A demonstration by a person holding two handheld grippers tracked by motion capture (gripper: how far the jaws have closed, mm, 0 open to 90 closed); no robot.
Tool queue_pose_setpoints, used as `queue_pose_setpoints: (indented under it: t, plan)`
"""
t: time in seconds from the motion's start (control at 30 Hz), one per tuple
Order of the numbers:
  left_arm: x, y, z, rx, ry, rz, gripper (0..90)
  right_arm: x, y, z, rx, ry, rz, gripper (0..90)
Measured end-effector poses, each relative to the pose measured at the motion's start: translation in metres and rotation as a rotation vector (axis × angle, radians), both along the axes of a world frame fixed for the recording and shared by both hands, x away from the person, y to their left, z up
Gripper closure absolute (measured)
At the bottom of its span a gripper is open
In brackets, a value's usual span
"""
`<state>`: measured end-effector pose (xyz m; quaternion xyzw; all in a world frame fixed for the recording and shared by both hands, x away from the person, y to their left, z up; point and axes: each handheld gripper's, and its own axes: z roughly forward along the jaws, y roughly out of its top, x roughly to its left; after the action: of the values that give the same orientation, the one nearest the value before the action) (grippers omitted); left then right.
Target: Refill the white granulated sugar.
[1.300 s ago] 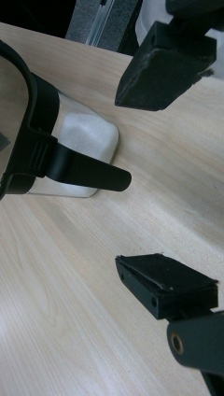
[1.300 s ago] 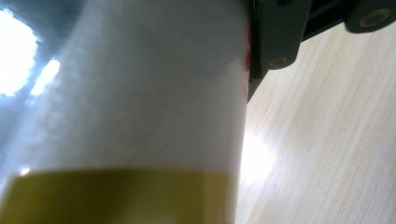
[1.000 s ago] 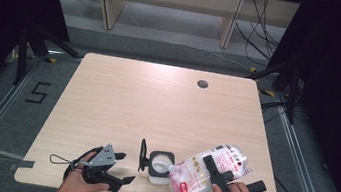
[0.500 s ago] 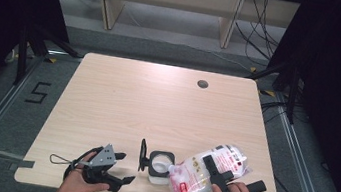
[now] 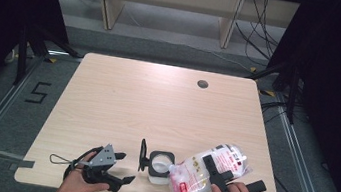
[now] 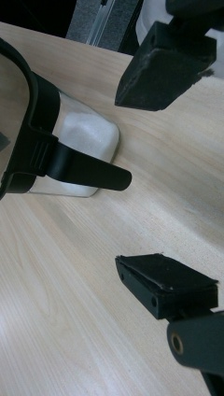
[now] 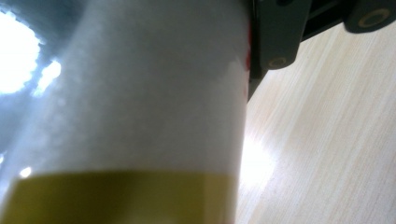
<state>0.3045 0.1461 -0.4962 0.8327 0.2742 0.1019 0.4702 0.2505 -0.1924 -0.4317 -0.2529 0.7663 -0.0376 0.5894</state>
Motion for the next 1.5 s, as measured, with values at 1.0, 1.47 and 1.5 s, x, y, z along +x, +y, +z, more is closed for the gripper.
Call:
queue_pose_setpoints:
  t: [1.0,1.47,1.5]
  plan:
    - [0.0006,0.0009,0.0004,0.001,-0.010,-0.008,18.7,-0.0005,-0.0034,-0.0007,0.040,0.008,0.001,48.2]
    - [0.0014,0.0020,0.0011,0.013,-0.025,-0.019,18.7,0.0002,-0.0060,0.0007,0.064,0.019,0.003,48.7]
    - [0.0016,0.0019,0.0011,0.010,-0.025,-0.021,18.7,0.0006,-0.0060,0.0011,0.066,0.020,0.004,48.7]
